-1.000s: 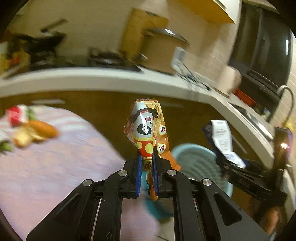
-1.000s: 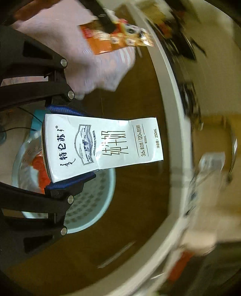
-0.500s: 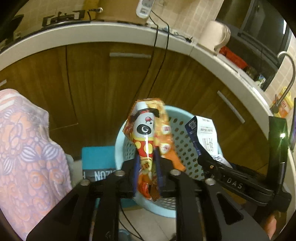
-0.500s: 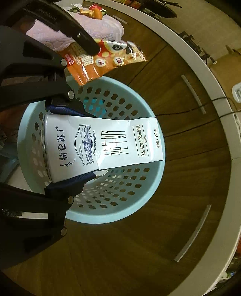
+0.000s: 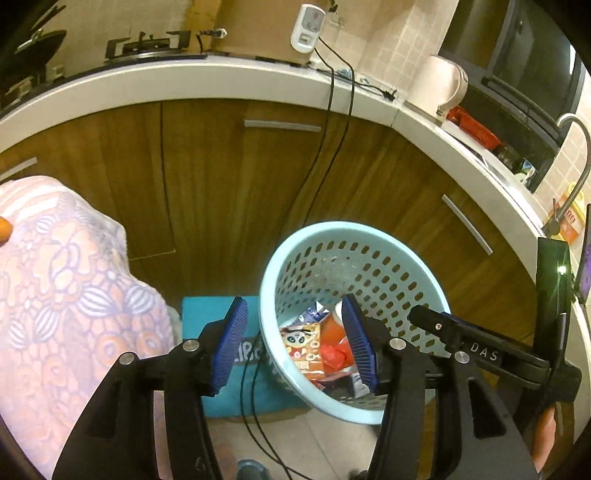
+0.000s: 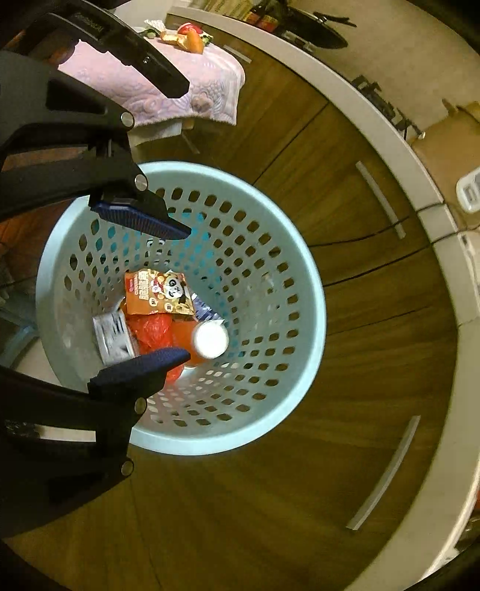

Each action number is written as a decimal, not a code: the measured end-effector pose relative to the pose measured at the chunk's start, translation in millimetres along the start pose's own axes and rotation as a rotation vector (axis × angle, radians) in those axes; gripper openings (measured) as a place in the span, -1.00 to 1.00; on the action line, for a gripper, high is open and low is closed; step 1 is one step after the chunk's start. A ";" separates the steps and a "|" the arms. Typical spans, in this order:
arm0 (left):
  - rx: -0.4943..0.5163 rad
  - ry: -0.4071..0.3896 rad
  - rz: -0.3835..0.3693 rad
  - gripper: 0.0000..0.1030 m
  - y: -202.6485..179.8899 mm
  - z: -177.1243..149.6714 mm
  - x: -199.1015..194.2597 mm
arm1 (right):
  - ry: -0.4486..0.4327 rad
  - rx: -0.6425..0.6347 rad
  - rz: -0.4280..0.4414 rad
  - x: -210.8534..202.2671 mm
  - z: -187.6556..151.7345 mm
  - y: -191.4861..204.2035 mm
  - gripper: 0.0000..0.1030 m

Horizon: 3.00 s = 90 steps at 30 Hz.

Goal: Collect trash
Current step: 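Carry the wrapper and carton over the basket and open both tools, then move the left tool to the polka-dot paper while the right tool reaches the orange peel, then grasp the polka-dot paper with the left tool while the right tool grasps the orange peel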

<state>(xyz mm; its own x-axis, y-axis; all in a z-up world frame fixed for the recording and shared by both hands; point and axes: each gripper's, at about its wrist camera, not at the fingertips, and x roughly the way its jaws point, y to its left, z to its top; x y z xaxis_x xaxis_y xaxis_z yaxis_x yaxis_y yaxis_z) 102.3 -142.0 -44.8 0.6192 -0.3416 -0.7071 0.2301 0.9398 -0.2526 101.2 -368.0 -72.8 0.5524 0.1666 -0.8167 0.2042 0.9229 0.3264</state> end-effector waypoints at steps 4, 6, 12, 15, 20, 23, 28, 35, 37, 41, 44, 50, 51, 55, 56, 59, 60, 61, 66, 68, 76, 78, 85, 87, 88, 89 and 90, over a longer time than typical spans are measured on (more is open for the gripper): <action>-0.018 -0.033 0.002 0.01 8.1 -0.9 -20.5 | -0.038 -0.048 0.020 -13.5 -0.9 20.0 0.11; -0.027 -0.063 0.008 0.01 15.6 -1.4 -36.6 | -0.064 -0.083 0.048 -24.5 -1.8 36.2 0.11; -0.102 -0.167 0.063 0.01 59.8 1.8 -94.5 | -0.165 -0.259 0.125 -53.0 -8.0 113.0 0.11; -0.155 -0.220 0.113 0.01 92.4 1.5 -125.3 | -0.206 -0.363 0.168 -63.1 -14.5 160.3 0.11; -0.248 -0.298 0.232 0.01 156.3 -0.7 -174.8 | -0.228 -0.500 0.270 -65.0 -28.3 242.7 0.03; -0.297 -0.327 0.325 0.05 198.5 -4.0 -198.6 | -0.229 -0.565 0.306 -59.9 -36.6 284.7 -0.19; -0.399 -0.358 0.450 0.05 270.0 -11.1 -231.8 | -0.218 -0.619 0.391 -37.9 -45.6 352.9 -0.38; -0.461 -0.373 0.540 0.23 343.2 -7.3 -250.4 | -0.192 -0.713 0.396 9.1 -61.2 413.9 -0.43; -0.482 -0.339 0.516 0.24 364.1 -1.8 -241.4 | -0.171 -0.727 0.392 27.3 -65.3 421.7 -0.43; -0.516 -0.274 0.468 0.24 386.7 0.7 -215.5 | -0.121 -0.737 0.377 61.9 -77.3 426.1 -0.43; -0.536 -0.249 0.464 0.24 398.6 -0.8 -199.6 | -0.116 -0.748 0.378 66.6 -79.4 426.1 -0.43; -0.552 -0.232 0.491 0.13 411.4 -3.8 -181.6 | -0.117 -0.757 0.396 67.6 -80.3 424.7 -0.43; -0.544 -0.219 0.501 -0.10 412.8 -4.1 -178.1 | -0.119 -0.763 0.396 66.4 -80.5 425.6 -0.43; -0.528 -0.204 0.495 -0.51 415.2 -4.4 -171.7 | -0.146 -0.794 0.392 59.9 -75.5 435.6 -0.42; -0.515 -0.213 0.499 -0.61 412.7 -3.8 -173.7 | -0.156 -0.802 0.388 58.4 -72.8 439.4 -0.42; -0.494 -0.269 0.470 -0.74 404.8 -3.1 -186.6 | -0.142 -0.813 0.393 62.4 -58.7 453.7 -0.37; -0.489 -0.295 0.459 -0.74 402.3 -3.4 -193.4 | -0.132 -0.807 0.397 66.9 -53.0 457.8 -0.27; -0.486 -0.317 0.452 -0.74 400.4 -3.6 -199.3 | -0.128 -0.805 0.392 71.1 -48.7 460.8 -0.08; -0.499 -0.404 0.394 -0.74 397.1 -7.0 -224.9 | -0.102 -0.848 0.392 85.3 -46.7 475.0 0.15; -0.506 -0.413 0.377 -0.74 396.9 -6.2 -226.8 | -0.088 -0.872 0.399 88.6 -49.9 479.9 0.26; -0.509 -0.420 0.354 -0.74 395.7 -6.8 -228.4 | -0.092 -0.988 0.359 91.9 -78.2 493.6 0.45; -0.507 -0.418 0.348 -0.74 395.4 -6.9 -227.5 | -0.097 -1.000 0.338 92.2 -80.9 492.7 0.45; -0.488 -0.408 0.341 -0.74 392.7 -5.0 -224.0 | -0.134 -1.053 0.231 97.9 -91.5 498.7 0.11; -0.483 -0.411 0.334 -0.74 391.3 -4.9 -224.0 | -0.135 -1.034 0.254 96.3 -89.6 497.1 -0.14; -0.481 -0.412 0.331 -0.74 390.7 -5.0 -223.9 | -0.136 -1.022 0.268 94.7 -87.9 495.1 -0.29; -0.476 -0.413 0.331 -0.74 388.8 -5.0 -223.7 | -0.139 -1.006 0.283 92.0 -85.5 491.9 -0.35; -0.471 -0.413 0.327 -0.74 386.6 -4.9 -223.1 | -0.137 -0.995 0.297 88.9 -84.0 489.7 -0.43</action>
<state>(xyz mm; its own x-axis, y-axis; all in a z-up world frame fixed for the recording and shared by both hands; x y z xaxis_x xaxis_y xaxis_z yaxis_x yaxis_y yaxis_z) 49.4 297.6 12.0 0.8567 0.0722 -0.5108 -0.3084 0.8654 -0.3949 182.4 128.0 -25.5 0.5709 0.4499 -0.6868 -0.6774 0.7307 -0.0845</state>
